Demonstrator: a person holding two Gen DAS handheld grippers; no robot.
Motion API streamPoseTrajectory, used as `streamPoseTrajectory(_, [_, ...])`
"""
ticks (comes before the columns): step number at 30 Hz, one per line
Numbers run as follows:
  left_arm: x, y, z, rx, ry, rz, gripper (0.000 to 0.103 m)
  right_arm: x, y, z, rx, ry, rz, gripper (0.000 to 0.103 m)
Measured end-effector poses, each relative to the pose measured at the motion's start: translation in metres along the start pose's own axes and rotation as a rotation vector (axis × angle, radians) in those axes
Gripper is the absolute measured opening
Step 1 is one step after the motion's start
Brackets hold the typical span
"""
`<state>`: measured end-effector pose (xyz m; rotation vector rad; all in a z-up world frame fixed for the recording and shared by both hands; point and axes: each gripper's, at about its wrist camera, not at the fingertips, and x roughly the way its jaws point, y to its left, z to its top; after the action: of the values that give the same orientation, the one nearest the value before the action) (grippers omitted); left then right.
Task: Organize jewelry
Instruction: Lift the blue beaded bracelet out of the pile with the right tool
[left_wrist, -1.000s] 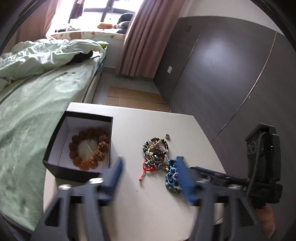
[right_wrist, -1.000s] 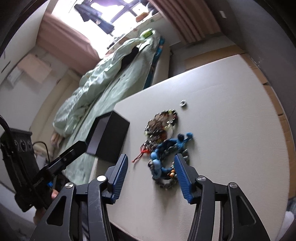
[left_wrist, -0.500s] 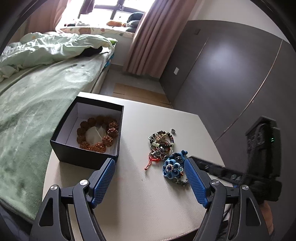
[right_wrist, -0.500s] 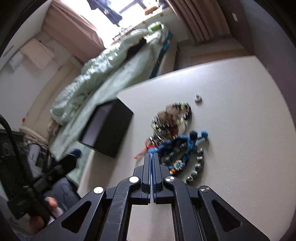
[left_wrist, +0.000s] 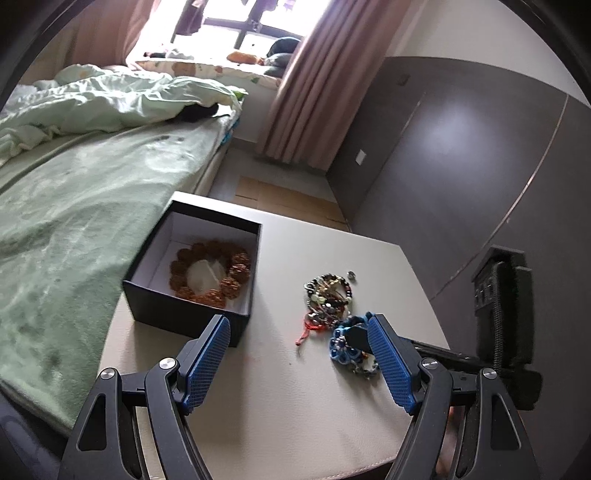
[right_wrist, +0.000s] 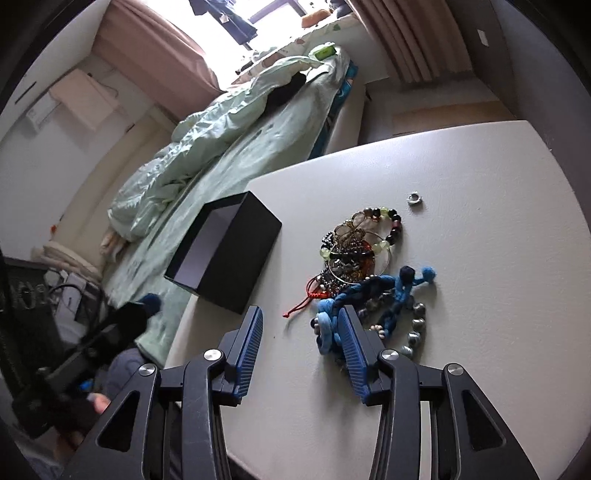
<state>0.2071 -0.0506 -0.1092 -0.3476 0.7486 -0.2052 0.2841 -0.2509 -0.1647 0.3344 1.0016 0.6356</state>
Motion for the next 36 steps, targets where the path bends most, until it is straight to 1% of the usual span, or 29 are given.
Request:
streamPoseTrajectory(3, [-0.002,0.007,0.002,-0.020,-0.005,0.007,0.078,0.013,0.000,0.000,-0.005,0.028,-0.034,0.043])
streamPoseTrajectory(4, [-0.002,0.009,0.002,-0.026,-0.006,0.012,0.078,0.016,0.000,-0.001,-0.007,0.039,-0.047,0.036])
streamPoseTrajectory(5, [-0.001,0.010,0.002,-0.029,-0.005,0.015,0.078,0.021,0.000,-0.002,-0.009,0.057,-0.062,0.019])
streamPoseTrajectory(6, [-0.001,0.011,0.002,-0.029,-0.002,0.016,0.078,0.023,-0.001,-0.003,-0.008,0.072,-0.073,0.017])
streamPoseTrajectory(9, [0.001,0.005,-0.001,-0.006,0.005,0.025,0.078,0.013,0.000,-0.004,-0.019,0.040,-0.078,0.017])
streamPoseTrajectory(12, [0.002,-0.009,-0.006,0.029,-0.002,0.010,0.078,-0.008,-0.002,-0.004,-0.004,-0.023,-0.008,0.016])
streamPoseTrajectory(15, [0.007,-0.022,-0.010,0.051,0.006,-0.003,0.078,-0.024,-0.011,-0.003,0.029,-0.067,0.031,0.016])
streamPoseTrajectory(17, [0.009,-0.027,-0.012,0.051,0.009,-0.008,0.078,-0.032,-0.018,-0.003,0.062,-0.091,0.061,0.016])
streamPoseTrajectory(21, [0.010,-0.030,-0.014,0.035,0.004,-0.004,0.078,-0.047,-0.030,-0.003,0.097,-0.135,0.087,0.016])
streamPoseTrajectory(25, [0.016,-0.036,-0.014,0.037,0.016,-0.003,0.078,-0.061,-0.040,-0.006,0.125,-0.168,0.092,0.016])
streamPoseTrajectory(29, [0.027,-0.043,-0.017,0.048,0.050,-0.012,0.078,-0.076,-0.056,-0.009,0.167,-0.198,0.106,0.016])
streamPoseTrajectory(33, [0.045,-0.052,-0.024,0.067,0.108,-0.026,0.078,-0.086,-0.067,-0.011,0.205,-0.224,0.103,0.017])
streamPoseTrajectory(36, [0.058,-0.062,-0.029,0.097,0.144,-0.022,0.073,-0.087,-0.073,-0.012,0.227,-0.232,0.103,0.017])
